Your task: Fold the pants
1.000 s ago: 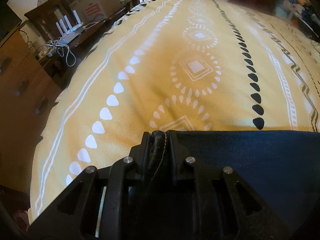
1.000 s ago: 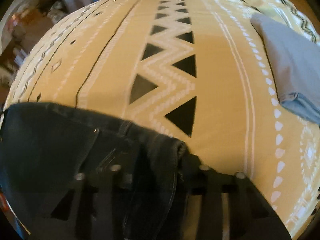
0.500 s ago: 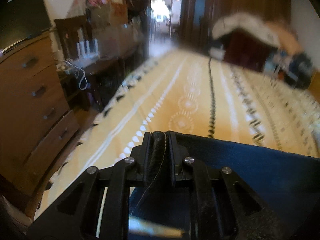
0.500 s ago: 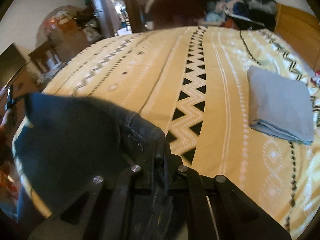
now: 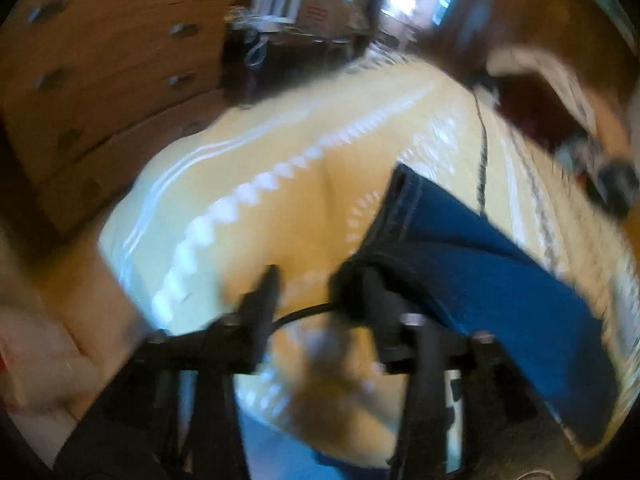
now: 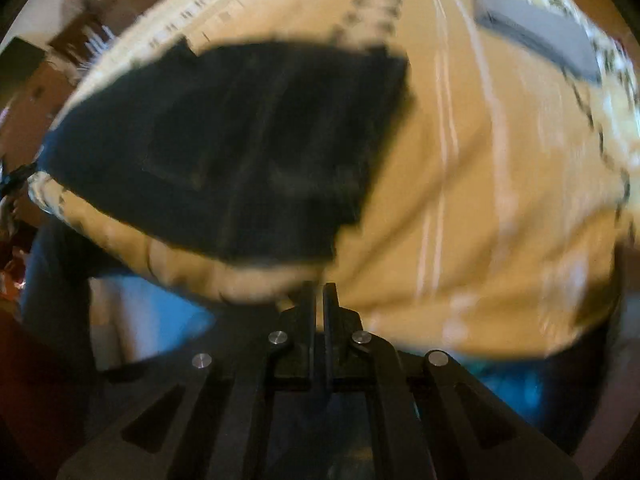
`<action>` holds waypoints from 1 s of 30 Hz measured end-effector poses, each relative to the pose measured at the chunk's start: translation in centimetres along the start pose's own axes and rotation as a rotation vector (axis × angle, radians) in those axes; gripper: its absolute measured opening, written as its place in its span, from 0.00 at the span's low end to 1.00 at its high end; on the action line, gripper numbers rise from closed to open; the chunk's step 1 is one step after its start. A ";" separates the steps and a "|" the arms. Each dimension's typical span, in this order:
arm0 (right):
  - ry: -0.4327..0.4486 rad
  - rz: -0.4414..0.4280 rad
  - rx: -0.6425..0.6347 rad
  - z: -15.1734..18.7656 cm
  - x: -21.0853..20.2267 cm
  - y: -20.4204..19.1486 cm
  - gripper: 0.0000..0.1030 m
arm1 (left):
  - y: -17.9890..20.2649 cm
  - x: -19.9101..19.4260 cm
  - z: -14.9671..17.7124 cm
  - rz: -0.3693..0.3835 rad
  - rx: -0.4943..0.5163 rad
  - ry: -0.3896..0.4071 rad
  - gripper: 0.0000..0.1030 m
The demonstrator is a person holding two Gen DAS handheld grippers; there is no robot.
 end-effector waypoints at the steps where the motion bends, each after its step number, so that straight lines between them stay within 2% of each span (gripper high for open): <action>1: -0.006 0.013 -0.003 0.3 -0.2 0.0 0.04 | 0.1 -0.2 -0.6 0.009 -0.006 0.013 0.54; 2: 0.001 0.019 -0.015 0.0 -0.7 -0.4 0.04 | 0.3 -0.4 -1.1 0.005 0.001 0.021 0.61; 3: 0.015 0.023 -0.037 -0.7 -1.4 -0.9 0.05 | 0.4 -0.4 -1.6 -0.010 0.018 0.029 0.62; 5: 0.045 0.030 -0.093 -2.7 -2.6 -2.4 0.05 | 0.3 -0.9 -3.0 -0.031 0.036 0.057 0.62; 7: 0.081 0.032 -0.151 -5.1 -3.5 -4.2 0.08 | 0.3 -1.4 -4.1 -0.032 0.009 0.084 0.62; 9: 0.128 0.018 -0.200 -7.8 -4.3 -6.7 0.18 | 0.1 -2.6 -4.4 -0.027 0.008 0.114 0.62; 12: 0.193 -0.036 -0.251 -11.8 -4.1 -11.3 0.27 | -0.6 -4.5 -3.3 -0.005 0.017 0.130 0.62; 16: 0.233 -0.166 -0.346 -17.1 -1.3 -20.6 0.28 | -1.0 -5.8 -1.4 0.043 0.002 0.113 0.62; 20: 0.248 -0.297 -0.410 -21.0 3.0 -30.6 0.30 | 0.3 -5.7 0.4 0.168 -0.096 0.057 0.60; 26: 0.206 -0.529 -0.546 -27.0 10.3 -48.4 0.31 | 2.7 -6.1 1.5 0.270 -0.141 0.058 0.60; 30: 0.143 -0.645 -0.673 -29.0 15.0 -61.1 0.31 | 3.7 -6.6 1.4 0.318 -0.178 0.081 0.60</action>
Point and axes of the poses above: each gripper's, at about its wrist camera, not at the fingertips, and x roughly the way its jaws point, y to its right, z to its underside, the point moved 10 cm from there along x, roughly the way its jaws point, and after that the axes turned 14 degrees about y, right-handed, at the moved point
